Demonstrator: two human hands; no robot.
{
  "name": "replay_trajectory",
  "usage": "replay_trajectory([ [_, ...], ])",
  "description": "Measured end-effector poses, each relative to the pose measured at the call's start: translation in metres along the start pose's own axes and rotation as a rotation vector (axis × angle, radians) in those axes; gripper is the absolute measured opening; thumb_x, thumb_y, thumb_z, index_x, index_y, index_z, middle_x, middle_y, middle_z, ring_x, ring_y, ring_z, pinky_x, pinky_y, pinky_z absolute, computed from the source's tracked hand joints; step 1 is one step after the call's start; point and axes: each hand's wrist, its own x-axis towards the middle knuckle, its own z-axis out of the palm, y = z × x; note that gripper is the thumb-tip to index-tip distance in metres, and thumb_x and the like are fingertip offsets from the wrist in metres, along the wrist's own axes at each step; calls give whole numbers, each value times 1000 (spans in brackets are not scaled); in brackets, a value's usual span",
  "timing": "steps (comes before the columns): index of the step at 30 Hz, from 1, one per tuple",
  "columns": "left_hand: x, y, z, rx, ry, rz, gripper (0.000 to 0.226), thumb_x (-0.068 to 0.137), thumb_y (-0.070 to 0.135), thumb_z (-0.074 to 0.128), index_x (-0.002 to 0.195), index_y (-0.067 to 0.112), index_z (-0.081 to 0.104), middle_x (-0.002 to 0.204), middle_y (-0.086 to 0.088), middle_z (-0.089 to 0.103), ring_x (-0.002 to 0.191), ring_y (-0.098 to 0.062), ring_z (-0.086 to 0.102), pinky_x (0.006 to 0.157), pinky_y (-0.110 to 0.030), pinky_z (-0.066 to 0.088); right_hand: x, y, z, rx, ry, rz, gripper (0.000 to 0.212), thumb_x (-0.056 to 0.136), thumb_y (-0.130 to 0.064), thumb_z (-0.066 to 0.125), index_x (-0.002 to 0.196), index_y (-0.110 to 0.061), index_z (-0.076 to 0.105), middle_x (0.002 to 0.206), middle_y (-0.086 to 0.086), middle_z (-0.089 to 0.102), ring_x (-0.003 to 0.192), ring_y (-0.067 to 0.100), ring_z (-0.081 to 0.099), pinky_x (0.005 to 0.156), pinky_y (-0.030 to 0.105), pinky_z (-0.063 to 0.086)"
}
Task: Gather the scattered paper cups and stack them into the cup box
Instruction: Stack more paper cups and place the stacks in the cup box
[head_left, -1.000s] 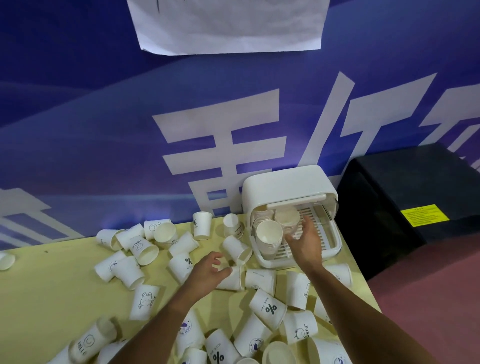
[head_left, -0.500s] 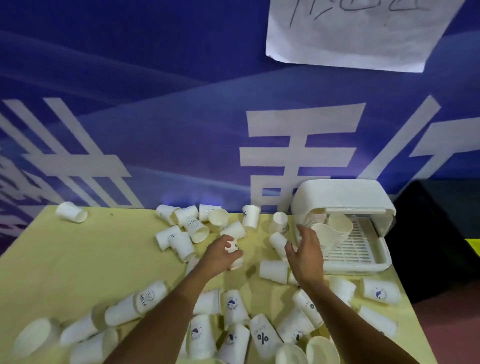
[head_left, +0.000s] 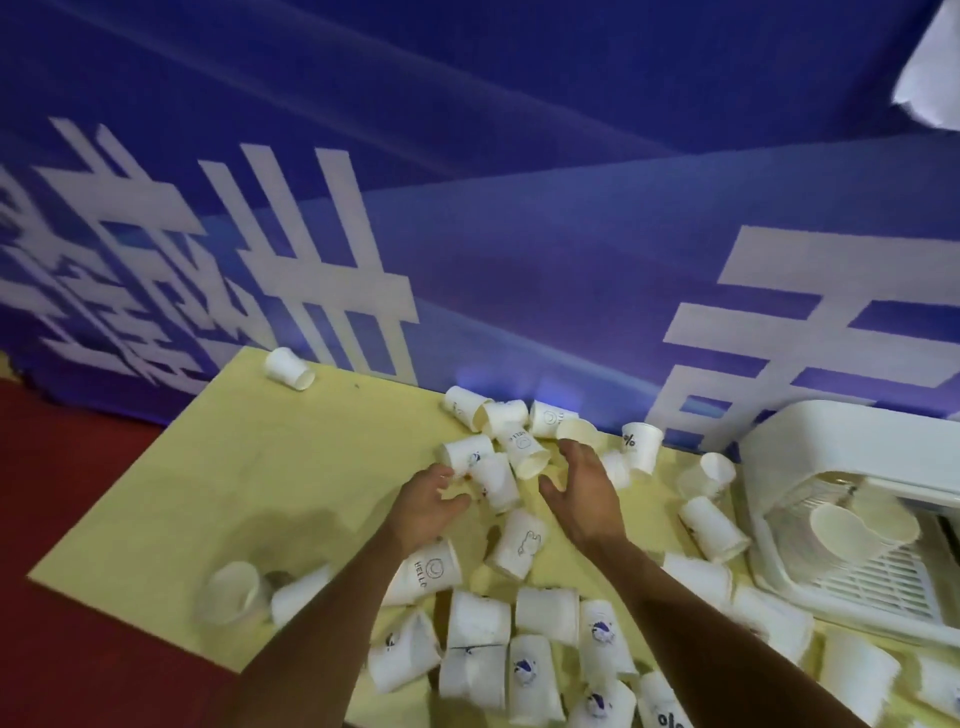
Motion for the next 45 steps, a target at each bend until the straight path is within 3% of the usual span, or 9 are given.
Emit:
replay_trajectory([
  [5,14,-48,-45,-54,47,-99,42,78,31,80,112,21,59,106,-3,59,100,-25,61,82,-25,45,18,-40,50,-17,-115,-24,57,92,-30,66,142,-11,48,140,7,53,130,27,49,105,38,42],
  [9,31,-80,-85,-104,127,-140,55,53,49,81,98,25,61,110,-18,61,92,-38,59,82,-29,47,42,-85,88,-32,-160,-41,54,93,-30,66,140,-13,48,138,6,53,128,24,48,102,37,43],
  [14,52,-105,-141,-27,151,-125,47,79,31,78,118,14,60,109,-7,62,87,-17,57,86,-27,48,58,-124,133,-32,-247,-74,55,92,-31,67,141,-16,48,142,3,51,127,21,50,99,34,45],
  [18,77,-120,-178,-19,205,-161,48,78,33,78,119,15,60,113,-6,63,101,-20,62,93,-28,48,58,-132,165,-63,-305,-87,54,91,-32,68,140,-16,50,140,4,53,126,21,51,103,33,43],
  [23,119,-131,-207,-1,229,-163,48,80,33,76,120,14,58,113,-6,63,97,-16,58,85,-20,42,69,-137,191,-107,-324,-84,54,92,-31,67,141,-15,50,141,4,54,129,20,48,107,29,37],
  [32,199,-144,-245,96,287,-127,57,80,35,76,127,10,55,116,-14,61,111,-28,57,96,-33,46,110,-152,238,-103,-356,-81,56,93,-37,64,142,-19,46,142,2,51,127,18,50,104,31,44],
  [36,239,-149,-257,158,294,-129,65,82,40,73,136,14,46,124,-18,53,114,-35,54,99,-38,45,116,-149,253,-106,-376,-82,55,93,-38,65,142,-18,47,140,2,51,126,17,51,103,29,44],
  [41,278,-152,-255,152,284,-174,76,84,46,68,147,33,29,142,-20,28,122,-39,45,106,-45,43,115,-140,260,-96,-370,-64,53,92,-36,66,139,-19,49,137,-1,53,125,15,51,99,25,41],
  [45,298,-155,-253,160,293,-187,71,90,48,61,149,36,24,150,-18,20,129,-37,38,109,-44,41,109,-129,258,-137,-379,-78,52,93,-36,65,140,-20,49,139,-2,52,124,15,51,99,25,42],
])
